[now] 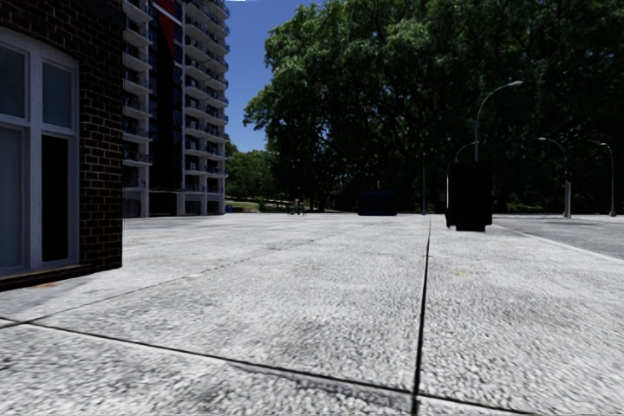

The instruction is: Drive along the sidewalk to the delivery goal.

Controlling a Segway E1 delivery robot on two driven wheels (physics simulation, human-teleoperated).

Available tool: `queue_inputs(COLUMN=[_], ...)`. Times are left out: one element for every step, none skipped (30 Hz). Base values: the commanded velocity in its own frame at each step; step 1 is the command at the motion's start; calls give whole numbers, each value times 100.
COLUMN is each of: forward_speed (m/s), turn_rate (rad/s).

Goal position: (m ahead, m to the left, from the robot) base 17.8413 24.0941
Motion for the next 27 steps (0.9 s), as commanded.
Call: queue_inputs(forward_speed=[200, 200, 200, 200, 200, 200, 200, 200, 200, 200, 200, 200, 200, 200, 200, 200, 200, 200, 200, 200, 200, 200, 200, 200, 200, 200, 200], turn_rate=[43, 43, 43, 43, 43, 43, 43, 43, 43, 43, 42, 42, 42, 42, 42, 42, 42, 42, 42, 42, 42, 42, 42, 42, 41, 41, 41])
